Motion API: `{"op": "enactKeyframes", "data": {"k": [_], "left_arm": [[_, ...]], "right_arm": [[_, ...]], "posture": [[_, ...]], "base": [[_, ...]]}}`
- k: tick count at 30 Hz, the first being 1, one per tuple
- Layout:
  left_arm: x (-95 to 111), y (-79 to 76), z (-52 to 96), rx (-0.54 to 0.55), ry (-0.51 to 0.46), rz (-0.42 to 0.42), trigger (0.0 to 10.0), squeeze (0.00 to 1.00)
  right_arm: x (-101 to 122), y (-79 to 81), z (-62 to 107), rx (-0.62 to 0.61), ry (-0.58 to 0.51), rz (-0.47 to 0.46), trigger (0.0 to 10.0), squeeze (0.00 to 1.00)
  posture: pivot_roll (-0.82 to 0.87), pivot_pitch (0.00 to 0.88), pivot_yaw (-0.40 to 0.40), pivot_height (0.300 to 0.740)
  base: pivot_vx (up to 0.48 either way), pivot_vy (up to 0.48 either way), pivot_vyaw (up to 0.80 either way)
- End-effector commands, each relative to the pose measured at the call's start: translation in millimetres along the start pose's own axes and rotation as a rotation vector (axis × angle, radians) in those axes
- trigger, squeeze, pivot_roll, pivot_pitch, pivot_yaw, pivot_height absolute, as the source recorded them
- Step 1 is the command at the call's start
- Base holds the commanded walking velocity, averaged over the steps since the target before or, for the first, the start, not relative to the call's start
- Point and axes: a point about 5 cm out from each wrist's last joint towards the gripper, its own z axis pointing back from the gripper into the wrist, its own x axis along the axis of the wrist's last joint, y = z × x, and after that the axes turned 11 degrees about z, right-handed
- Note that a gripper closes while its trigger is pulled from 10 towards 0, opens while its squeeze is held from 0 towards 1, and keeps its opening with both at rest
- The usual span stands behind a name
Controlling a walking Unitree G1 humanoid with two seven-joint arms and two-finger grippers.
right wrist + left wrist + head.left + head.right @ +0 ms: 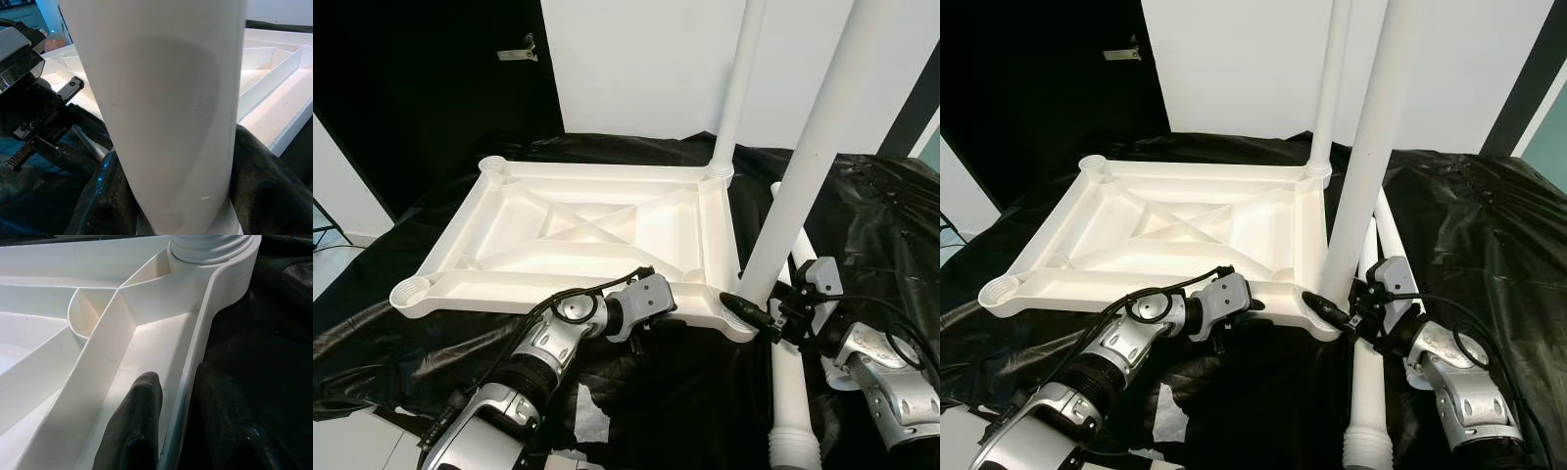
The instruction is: Building children table
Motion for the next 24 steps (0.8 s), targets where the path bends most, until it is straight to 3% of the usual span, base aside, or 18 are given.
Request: {"op": "enactKeyframes", "data": {"k": [1, 3, 4, 5, 7, 8, 10, 16, 24], "left_arm": [[-38.3, -14.7, -4.3, -0.036, 0.142, 0.103, 10.0, 0.00], [-38.3, -14.7, -4.3, -0.036, 0.142, 0.103, 10.0, 0.00], [-38.2, -14.4, -4.2, -0.032, 0.141, 0.105, 10.0, 0.00], [-38.2, -14.4, -4.2, -0.032, 0.141, 0.105, 10.0, 0.00], [-38.7, -15.1, -3.9, -0.032, 0.140, 0.106, 10.0, 0.00], [-38.7, -15.1, -3.9, -0.032, 0.140, 0.106, 10.0, 0.00], [-39.9, -16.5, -3.5, -0.036, 0.140, 0.109, 10.0, 0.00], [-41.0, -15.7, -1.9, -0.029, 0.143, 0.113, 10.0, 0.00], [-41.0, -16.1, -2.4, -0.038, 0.148, 0.107, 10.0, 0.00]], "right_arm": [[1.3, -4.0, 3.0, -0.155, -0.027, -0.018, 0.0, 0.00], [1.3, -4.0, 3.0, -0.155, -0.027, -0.018, 0.0, 0.00], [-1.4, 4.6, 3.6, -0.263, -0.028, -0.023, 0.0, 0.00], [-1.4, 4.6, 3.6, -0.263, -0.028, -0.023, 0.0, 0.00], [-7.7, 28.7, 5.9, -0.460, -0.006, -0.039, 0.0, 0.00], [-7.7, 28.7, 5.9, -0.460, -0.006, -0.039, 0.0, 0.00], [-8.7, 43.4, 6.2, -0.578, 0.013, -0.053, 0.0, 0.00], [-9.9, 40.2, 10.3, -0.843, 0.060, -0.060, 0.0, 0.00], [-10.2, 45.4, 7.5, -0.829, 0.066, -0.063, 0.0, 0.00]], "posture": [[0.01, 0.000, -0.008, 0.740], [0.01, 0.000, -0.008, 0.740], [0.01, 0.000, -0.009, 0.740], [0.01, 0.000, -0.009, 0.740], [0.02, 0.000, -0.011, 0.740], [0.02, 0.000, -0.011, 0.740], [0.02, 0.000, -0.010, 0.740], [0.02, 0.000, -0.006, 0.740], [0.02, 0.000, -0.002, 0.740]], "base": [[0.000, 0.000, 0.00], [0.000, 0.000, 0.00], [0.000, 0.000, 0.00], [0.000, 0.000, 0.00], [0.000, 0.000, 0.00], [0.000, 0.000, 0.00], [0.000, 0.000, 0.00], [0.000, 0.000, 0.00], [0.000, 0.000, 0.00]]}}
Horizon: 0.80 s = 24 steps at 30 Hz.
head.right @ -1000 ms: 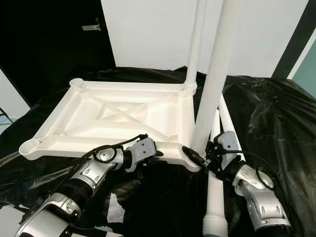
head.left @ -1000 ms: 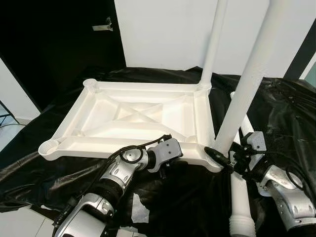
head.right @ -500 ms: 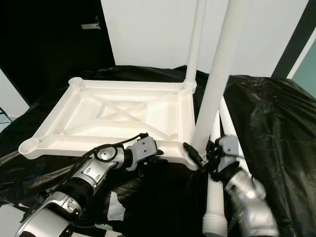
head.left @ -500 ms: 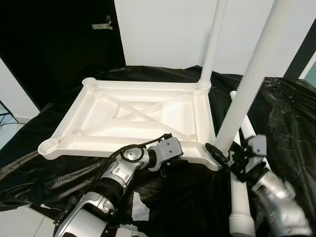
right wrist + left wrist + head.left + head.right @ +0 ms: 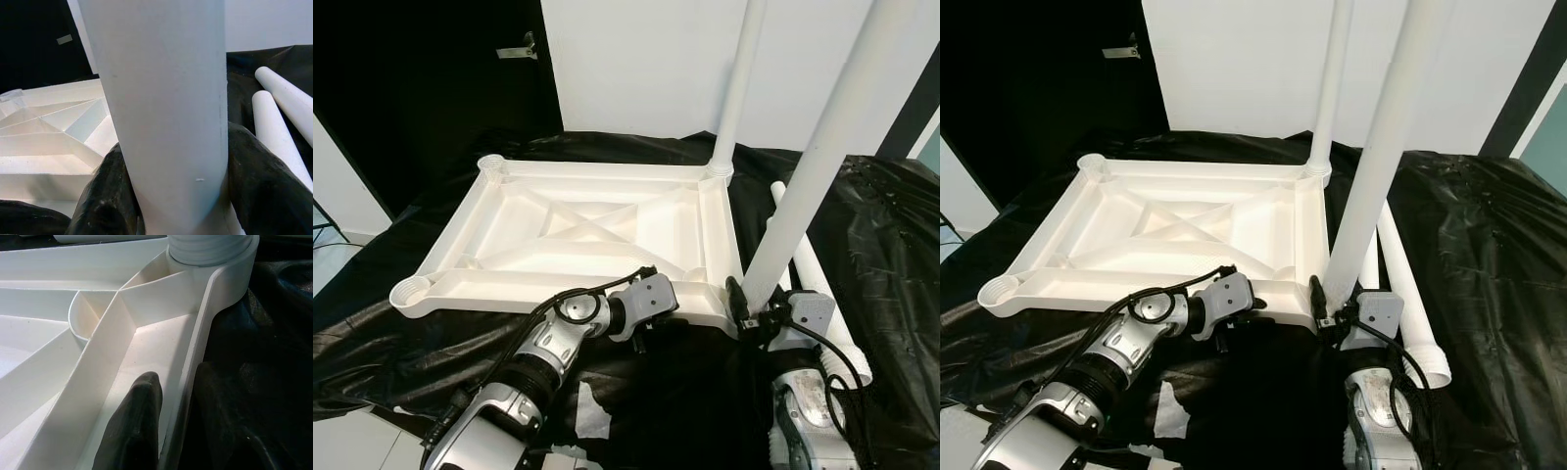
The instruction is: Building children table
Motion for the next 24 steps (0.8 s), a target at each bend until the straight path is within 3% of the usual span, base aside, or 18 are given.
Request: {"op": "enactKeyframes", "data": {"k": [1, 3, 4, 8, 10, 13, 16, 21, 22, 23, 24], "left_arm": [[-40.5, -14.2, -0.1, -0.041, 0.147, 0.111, 10.0, 0.00], [-40.5, -14.2, -0.1, -0.041, 0.147, 0.111, 10.0, 0.00], [-39.8, -14.3, -0.6, -0.042, 0.146, 0.111, 10.0, 0.00], [-39.8, -14.9, -1.0, -0.041, 0.144, 0.112, 10.0, 0.00], [-40.7, -15.3, -1.0, -0.038, 0.143, 0.116, 10.0, 0.00], [-41.0, -15.9, -1.2, -0.038, 0.143, 0.118, 10.0, 0.00], [-40.8, -16.6, -2.0, -0.040, 0.140, 0.119, 10.0, 0.00], [-39.2, -15.7, -3.0, -0.040, 0.137, 0.117, 10.0, 0.00], [-38.5, -15.3, -3.5, -0.039, 0.136, 0.115, 10.0, 0.00], [-38.5, -15.3, -3.5, -0.039, 0.136, 0.115, 10.0, 0.00], [-37.7, -14.9, -4.0, -0.038, 0.134, 0.114, 10.0, 0.00]], "right_arm": [[-7.9, -10.9, 4.4, -0.023, 0.041, 0.038, 10.0, 0.00], [-7.9, -10.9, 4.4, -0.023, 0.041, 0.038, 10.0, 0.00], [-6.1, -5.5, 3.0, 0.028, 0.023, 0.025, 10.0, 1.00], [1.1, -5.4, -2.6, 0.125, -0.023, 0.026, 10.0, 1.00], [2.7, -11.0, -5.9, 0.220, -0.039, 0.049, 10.0, 0.00], [1.9, -13.6, -6.6, 0.268, -0.038, 0.051, 10.0, 0.00], [3.9, -24.2, -10.1, 0.428, -0.044, 0.043, 10.0, 0.00], [3.3, -30.6, -12.2, 0.560, -0.015, 0.037, 10.0, 0.00], [2.0, -32.7, -12.2, 0.605, -0.003, 0.038, 2.1, 0.00], [2.0, -32.7, -12.2, 0.605, -0.003, 0.038, 2.1, 0.00], [1.1, -35.3, -11.9, 0.643, 0.004, 0.038, 0.0, 0.00]], "posture": [[0.02, 0.000, -0.001, 0.740], [0.02, 0.000, -0.001, 0.740], [0.01, 0.000, -0.003, 0.740], [0.01, 0.000, -0.008, 0.740], [0.01, 0.000, -0.011, 0.740], [0.01, 0.000, -0.012, 0.740], [0.01, 0.000, -0.012, 0.740], [0.00, 0.000, -0.012, 0.740], [0.00, 0.000, -0.013, 0.740], [0.00, 0.000, -0.013, 0.740], [0.00, 0.000, -0.013, 0.740]], "base": [[0.000, 0.000, 0.00], [0.000, 0.000, 0.00], [0.000, 0.000, 0.00], [0.000, 0.000, 0.00], [0.000, 0.000, 0.00], [0.000, 0.000, 0.00], [0.000, 0.000, 0.00], [0.000, 0.000, 0.00], [0.000, 0.000, 0.00], [0.000, 0.000, 0.00], [0.000, 0.000, 0.00]]}}
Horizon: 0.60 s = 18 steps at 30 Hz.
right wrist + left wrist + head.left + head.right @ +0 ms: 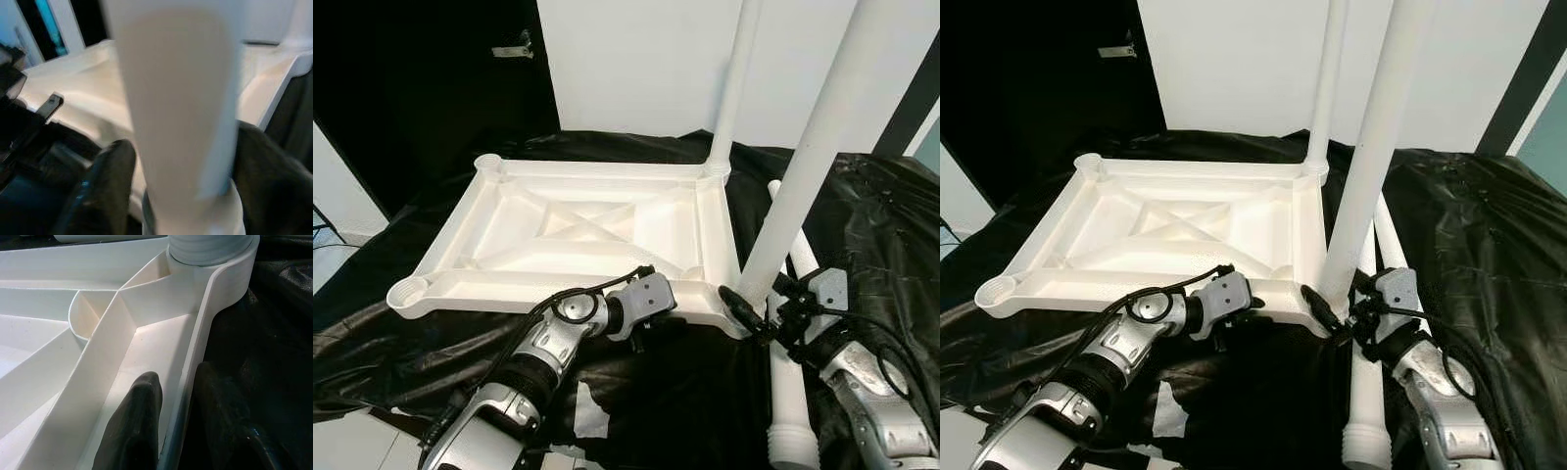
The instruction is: Building children table
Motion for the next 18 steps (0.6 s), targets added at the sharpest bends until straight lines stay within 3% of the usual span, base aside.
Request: {"op": "enactKeyframes", "data": {"k": [1, 11, 15, 16, 17, 18], "left_arm": [[-37.4, -16.1, -5.6, -0.045, 0.137, 0.111, 10.0, 0.00], [-38.9, -16.0, -3.6, -0.042, 0.139, 0.111, 10.0, 0.00], [-39.3, -16.1, -3.0, -0.042, 0.141, 0.111, 10.0, 0.00], [-39.5, -15.8, -2.6, -0.042, 0.143, 0.110, 10.0, 0.00], [-39.5, -15.8, -2.6, -0.042, 0.143, 0.110, 10.0, 0.00], [-39.4, -15.0, -1.7, -0.038, 0.143, 0.111, 10.0, 0.00]], "right_arm": [[-3.4, 1.6, 0.9, 0.067, 0.008, -0.028, 0.0, 0.00], [-9.4, 3.0, 3.2, 0.088, 0.022, -0.068, 0.0, 0.00], [-9.9, 7.7, 0.7, -0.014, 0.006, -0.085, 0.0, 0.00], [-10.1, 3.3, 0.7, -0.198, 0.002, -0.047, 0.0, 0.00], [-10.1, 3.3, 0.7, -0.198, 0.002, -0.047, 0.0, 0.00], [-13.2, 13.9, 5.0, -0.339, 0.024, -0.031, 0.0, 0.00]], "posture": [[0.00, 0.000, -0.013, 0.740], [0.01, 0.000, -0.011, 0.740], [0.01, 0.000, -0.012, 0.740], [0.02, 0.000, -0.015, 0.740], [0.02, 0.000, -0.015, 0.740], [0.03, 0.000, -0.017, 0.740]], "base": [[0.000, 0.000, 0.00], [0.000, 0.000, 0.00], [0.000, 0.000, 0.00], [0.000, 0.000, 0.00], [0.000, 0.000, 0.00], [0.000, 0.000, 0.00]]}}
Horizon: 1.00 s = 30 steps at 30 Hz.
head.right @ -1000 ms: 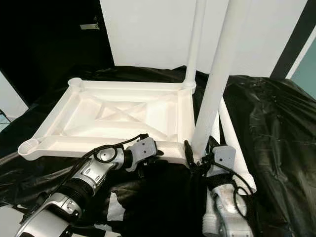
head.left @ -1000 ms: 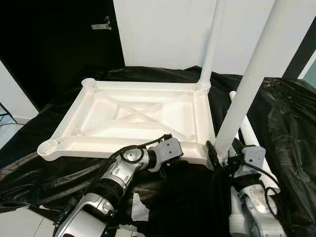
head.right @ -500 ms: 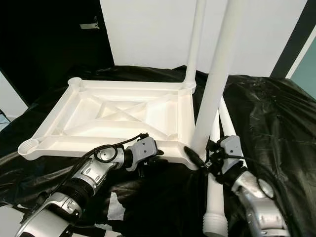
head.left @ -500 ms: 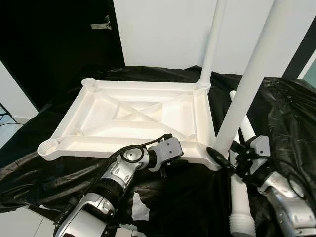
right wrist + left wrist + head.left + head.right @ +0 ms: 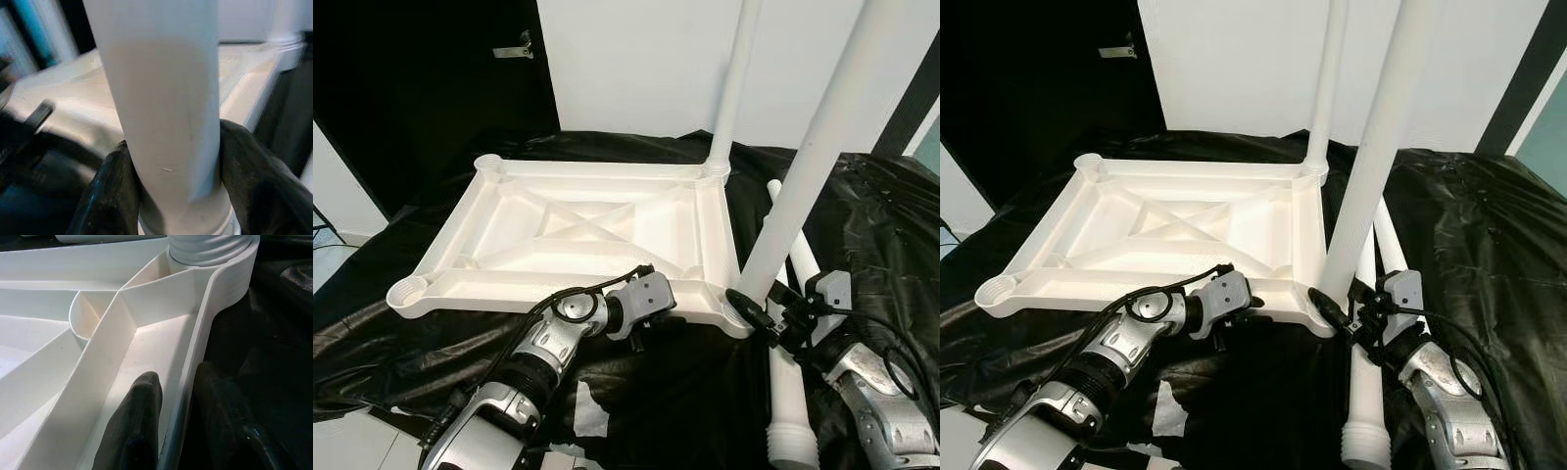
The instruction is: Building children table
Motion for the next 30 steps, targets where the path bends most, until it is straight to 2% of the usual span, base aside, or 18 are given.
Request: {"op": "enactKeyframes", "data": {"k": [1, 2, 4, 5, 6, 12, 17, 18, 19, 20, 21, 24, 25, 30], "left_arm": [[-37.5, -16.4, -3.7, -0.051, 0.137, 0.107, 10.0, 0.00], [-37.7, -16.2, -3.0, -0.048, 0.138, 0.108, 10.0, 0.00], [-37.7, -16.2, -3.0, -0.048, 0.138, 0.108, 10.0, 0.00], [-39.2, -16.6, -2.0, -0.048, 0.142, 0.109, 10.0, 0.00], [-40.8, -17.6, -1.3, -0.049, 0.144, 0.112, 10.0, 0.00], [-43.1, -21.9, -2.3, -0.064, 0.150, 0.115, 10.0, 0.00], [-41.5, -21.6, -3.8, -0.063, 0.145, 0.116, 10.0, 0.00], [-41.5, -21.8, -4.2, -0.063, 0.144, 0.117, 10.0, 0.00], [-41.8, -22.5, -4.5, -0.064, 0.144, 0.117, 10.0, 0.00], [-41.8, -22.5, -4.5, -0.064, 0.144, 0.117, 10.0, 0.00], [-42.2, -22.8, -4.5, -0.064, 0.146, 0.117, 10.0, 0.00], [-42.3, -22.9, -4.6, -0.065, 0.146, 0.118, 10.0, 0.00], [-42.1, -22.7, -4.8, -0.064, 0.146, 0.118, 10.0, 0.00], [-41.1, -22.7, -5.5, -0.065, 0.144, 0.117, 10.0, 0.00]], "right_arm": [[-6.4, 0.7, 8.1, -0.153, 0.045, 0.038, 0.0, 0.00], [-9.7, 11.4, 14.7, -0.261, 0.067, 0.046, 0.0, 0.00], [-9.7, 11.4, 14.7, -0.261, 0.067, 0.046, 0.0, 0.00], [-11.2, 22.9, 17.6, -0.326, 0.080, 0.033, 0.0, 0.00], [-11.1, 27.1, 17.9, -0.361, 0.085, 0.024, 0.0, 0.00], [-8.5, 25.6, 17.1, -0.415, 0.079, 0.027, 0.0, 0.00], [-9.7, 26.8, 16.8, -0.403, 0.096, 0.027, 0.0, 0.00], [-11.3, 29.4, 15.7, -0.388, 0.108, 0.032, 6.2, 0.00], [-11.8, 30.5, 14.8, -0.366, 0.103, 0.029, 10.0, 0.65], [-11.8, 30.5, 14.8, -0.366, 0.103, 0.029, 10.0, 0.65], [-11.7, 30.2, 13.3, -0.334, 0.095, 0.023, 10.0, 1.00], [-11.1, 26.7, 10.9, -0.288, 0.083, 0.023, 10.0, 1.00], [-10.7, 21.1, 9.4, -0.258, 0.080, 0.031, 10.0, 0.00], [-5.9, 5.4, 8.2, -0.175, 0.049, 0.074, 10.0, 0.00]], "posture": [[0.03, 0.000, -0.017, 0.740], [0.03, 0.000, -0.021, 0.740], [0.03, 0.000, -0.021, 0.740], [0.03, 0.000, -0.021, 0.740], [0.03, 0.000, -0.019, 0.740], [0.03, 0.000, -0.023, 0.740], [0.02, 0.000, -0.021, 0.740], [0.02, 0.000, -0.021, 0.740], [0.02, 0.000, -0.019, 0.740], [0.02, 0.000, -0.019, 0.740], [0.01, 0.000, -0.017, 0.740], [0.01, 0.000, -0.017, 0.740], [0.01, 0.000, -0.016, 0.740], [0.01, 0.000, -0.012, 0.740]], "base": [[0.000, 0.000, 0.00], [0.000, 0.000, 0.00], [0.000, 0.000, 0.00], [0.000, 0.000, 0.00], [0.000, 0.000, 0.00], [0.000, 0.000, 0.00], [0.000, 0.000, 0.00], [0.000, 0.000, 0.00], [0.000, 0.000, 0.00], [0.000, 0.000, 0.00], [0.000, 0.000, 0.00], [0.000, 0.000, 0.00], [0.000, 0.000, 0.00], [0.000, 0.000, 0.00]]}}
